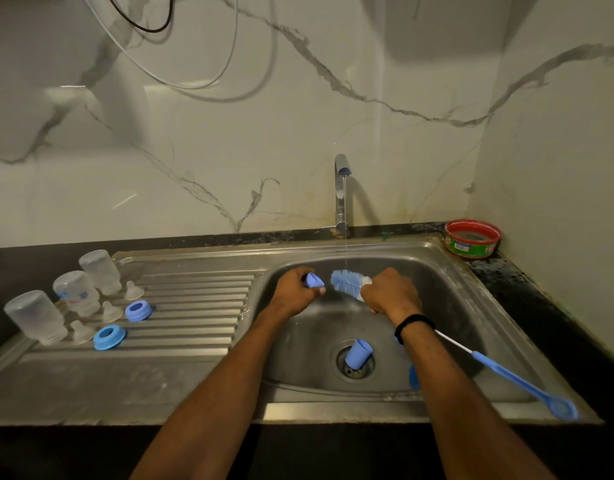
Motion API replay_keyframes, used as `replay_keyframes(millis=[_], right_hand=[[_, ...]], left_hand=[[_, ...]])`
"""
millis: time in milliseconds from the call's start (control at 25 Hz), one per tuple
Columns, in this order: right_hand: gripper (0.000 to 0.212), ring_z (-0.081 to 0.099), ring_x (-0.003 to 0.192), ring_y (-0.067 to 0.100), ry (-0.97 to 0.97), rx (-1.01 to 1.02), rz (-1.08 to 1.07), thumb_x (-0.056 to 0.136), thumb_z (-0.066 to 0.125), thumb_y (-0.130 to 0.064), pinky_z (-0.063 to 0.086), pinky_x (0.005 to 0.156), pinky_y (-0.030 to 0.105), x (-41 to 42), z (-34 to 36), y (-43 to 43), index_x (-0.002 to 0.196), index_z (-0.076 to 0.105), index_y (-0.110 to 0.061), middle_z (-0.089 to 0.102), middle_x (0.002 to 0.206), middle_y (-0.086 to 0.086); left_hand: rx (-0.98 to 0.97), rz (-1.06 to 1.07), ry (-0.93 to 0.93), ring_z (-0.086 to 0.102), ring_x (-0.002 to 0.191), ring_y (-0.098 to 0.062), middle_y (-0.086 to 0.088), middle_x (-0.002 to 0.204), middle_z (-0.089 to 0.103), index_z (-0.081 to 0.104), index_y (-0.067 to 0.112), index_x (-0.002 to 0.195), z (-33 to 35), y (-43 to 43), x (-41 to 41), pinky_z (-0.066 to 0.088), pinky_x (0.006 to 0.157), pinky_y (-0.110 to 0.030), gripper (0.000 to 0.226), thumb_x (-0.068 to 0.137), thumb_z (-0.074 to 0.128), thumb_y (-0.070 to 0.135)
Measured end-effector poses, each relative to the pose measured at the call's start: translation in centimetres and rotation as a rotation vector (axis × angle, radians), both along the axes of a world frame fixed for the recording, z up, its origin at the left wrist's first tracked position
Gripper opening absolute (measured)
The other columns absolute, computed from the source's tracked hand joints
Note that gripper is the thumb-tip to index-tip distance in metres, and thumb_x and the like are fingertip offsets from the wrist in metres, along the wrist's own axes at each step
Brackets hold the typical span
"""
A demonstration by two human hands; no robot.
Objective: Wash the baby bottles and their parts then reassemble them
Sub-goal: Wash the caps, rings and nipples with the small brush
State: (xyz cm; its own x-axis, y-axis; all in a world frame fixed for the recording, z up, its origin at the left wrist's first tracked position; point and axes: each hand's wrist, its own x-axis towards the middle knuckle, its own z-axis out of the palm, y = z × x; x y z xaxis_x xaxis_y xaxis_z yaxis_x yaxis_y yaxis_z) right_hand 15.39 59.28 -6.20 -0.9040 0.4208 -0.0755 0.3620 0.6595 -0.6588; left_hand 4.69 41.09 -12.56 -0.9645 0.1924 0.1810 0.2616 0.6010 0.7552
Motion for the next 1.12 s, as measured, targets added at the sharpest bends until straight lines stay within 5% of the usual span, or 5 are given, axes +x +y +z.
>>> replay_keyframes(millis=[120, 200, 560, 1120], right_hand=[[0.036, 0.064, 0.100, 0.032, 0.061, 0.103, 0.029, 0.087, 0.067, -0.032, 0.051, 0.076, 0.036, 0.0, -0.1, -2.8, 0.114, 0.062, -0.009, 0.066, 0.109, 0.014], [0.034, 0.062, 0.107, 0.034, 0.123, 0.141, 0.027, 0.089, 0.064, -0.029, 0.050, 0.081, 0.037, -0.1, 0.1, -4.5, 0.117, 0.060, -0.009, 0.065, 0.116, 0.014], [0.027, 0.062, 0.108, 0.034, 0.246, 0.208, 0.150, 0.093, 0.058, -0.019, 0.049, 0.085, 0.037, -0.3, -1.5, -11.0, 0.118, 0.062, -0.010, 0.066, 0.115, 0.013], [0.021, 0.065, 0.089, 0.035, 0.353, 0.200, 0.347, 0.092, 0.060, -0.024, 0.051, 0.071, 0.037, -4.0, 0.3, -16.8, 0.104, 0.068, -0.010, 0.069, 0.098, 0.014]], left_hand=[[0.137, 0.059, -0.013, 0.064, 0.100, -0.020, -0.009, 0.114, 0.066, 0.045, 0.012, 0.129, 0.5, -0.7, 1.1, 0.053, 0.090, -0.032, 0.063, 0.081, 0.084, 0.023], [0.200, 0.107, -0.026, 0.064, 0.093, -0.020, -0.009, 0.107, 0.064, 0.041, 0.015, 0.119, 0.8, -1.6, 1.9, 0.054, 0.084, -0.034, 0.062, 0.079, 0.086, 0.029], [0.177, 0.259, 0.022, 0.069, 0.095, -0.018, -0.005, 0.110, 0.073, 0.064, 0.021, 0.123, 2.7, -6.6, 5.4, 0.058, 0.091, -0.037, 0.037, 0.090, 0.073, 0.034], [-0.468, 0.345, -0.056, 0.062, 0.114, -0.026, -0.008, 0.123, 0.068, 0.070, 0.015, 0.120, 9.4, -19.1, 2.4, 0.046, 0.090, -0.032, 0.045, 0.081, 0.082, 0.032]])
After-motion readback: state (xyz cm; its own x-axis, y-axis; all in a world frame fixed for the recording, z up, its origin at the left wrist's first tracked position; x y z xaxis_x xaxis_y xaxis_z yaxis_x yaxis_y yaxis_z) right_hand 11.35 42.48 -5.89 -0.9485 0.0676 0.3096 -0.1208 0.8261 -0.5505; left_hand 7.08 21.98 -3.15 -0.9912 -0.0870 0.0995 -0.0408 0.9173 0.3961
